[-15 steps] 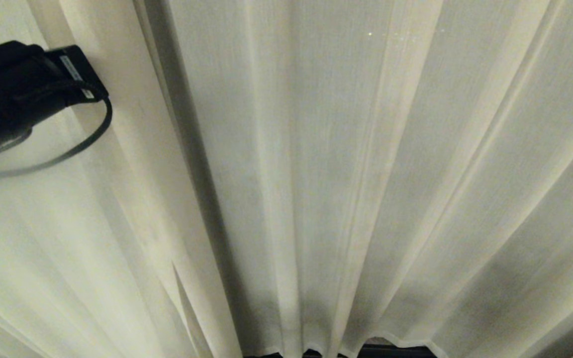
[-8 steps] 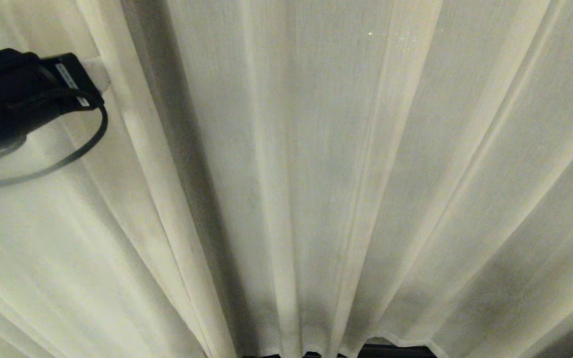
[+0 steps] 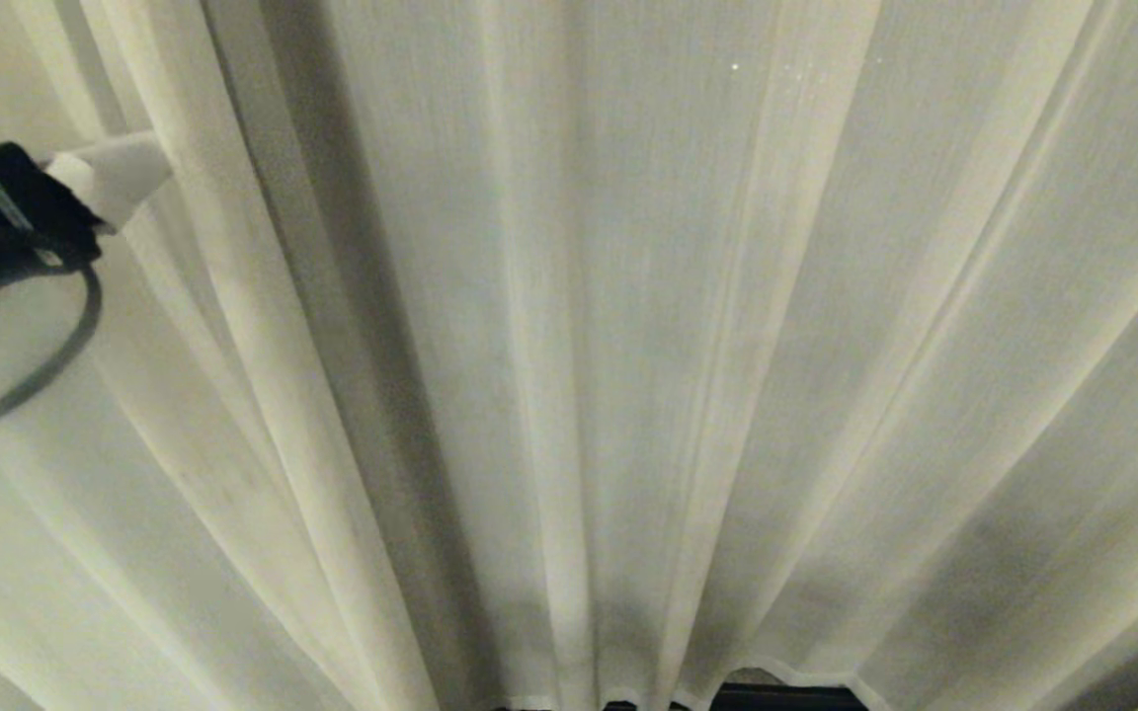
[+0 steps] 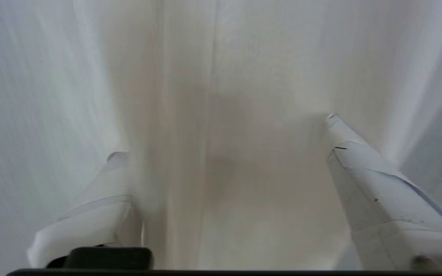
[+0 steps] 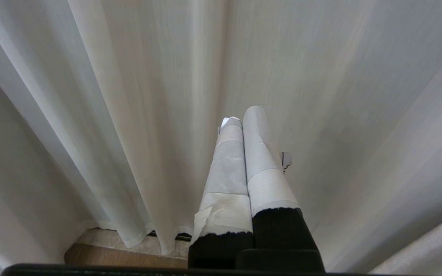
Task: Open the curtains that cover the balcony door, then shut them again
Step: Close the inner curtains on both sides
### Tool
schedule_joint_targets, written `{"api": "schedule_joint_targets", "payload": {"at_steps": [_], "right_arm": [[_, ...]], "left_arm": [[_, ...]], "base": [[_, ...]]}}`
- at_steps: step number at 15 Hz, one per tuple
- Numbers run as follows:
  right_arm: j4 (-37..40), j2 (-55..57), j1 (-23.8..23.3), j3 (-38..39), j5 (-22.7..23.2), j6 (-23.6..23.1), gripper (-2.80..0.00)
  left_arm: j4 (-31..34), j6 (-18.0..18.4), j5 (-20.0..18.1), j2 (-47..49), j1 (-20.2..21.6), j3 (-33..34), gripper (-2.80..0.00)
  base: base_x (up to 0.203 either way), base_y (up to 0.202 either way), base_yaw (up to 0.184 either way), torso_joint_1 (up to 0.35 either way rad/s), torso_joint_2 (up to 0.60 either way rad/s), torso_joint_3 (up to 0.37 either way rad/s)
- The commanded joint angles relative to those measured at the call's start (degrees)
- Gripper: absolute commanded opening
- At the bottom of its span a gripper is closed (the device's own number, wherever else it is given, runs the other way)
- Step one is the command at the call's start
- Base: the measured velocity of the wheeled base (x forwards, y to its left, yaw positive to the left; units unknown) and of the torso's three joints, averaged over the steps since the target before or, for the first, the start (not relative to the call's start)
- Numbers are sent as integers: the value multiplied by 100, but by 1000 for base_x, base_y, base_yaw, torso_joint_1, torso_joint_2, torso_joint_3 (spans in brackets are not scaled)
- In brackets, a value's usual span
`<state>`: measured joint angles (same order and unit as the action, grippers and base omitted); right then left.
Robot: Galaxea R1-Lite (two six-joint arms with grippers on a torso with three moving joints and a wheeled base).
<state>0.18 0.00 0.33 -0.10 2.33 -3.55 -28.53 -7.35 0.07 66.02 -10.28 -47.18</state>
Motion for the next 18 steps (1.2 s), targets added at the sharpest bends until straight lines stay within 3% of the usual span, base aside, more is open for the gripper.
{"api": "schedule_joint_targets", "payload": {"at_steps": [1,6,11,12,14,18], "right_arm": [[-1,9,4,1,5,-6,-280],[-1,9,4,1,5,-6,-280],[-1,9,2,1,5,-6,-280],[-1,9,2,1,5,-6,-280],[-1,9,2,1,5,-6,-280],[-1,9,2,1,5,-6,-280]], "left_arm": [[300,9,80,-804,-1,269,0],[938,49,205,-1865,-1,769,0],[2219,92,235,-2856,-1,866,0],[2425,133,230,-3029,-1,869,-280],[2774,189,213,-3236,-1,860,-280],[2849,210,312,-3535,29,1098,-280]], "base": [[0,0,0,0,0,0],[0,0,0,0,0,0],[0,0,0,0,0,0],[0,0,0,0,0,0],[0,0,0,0,0,0],[0,0,0,0,0,0]]}}
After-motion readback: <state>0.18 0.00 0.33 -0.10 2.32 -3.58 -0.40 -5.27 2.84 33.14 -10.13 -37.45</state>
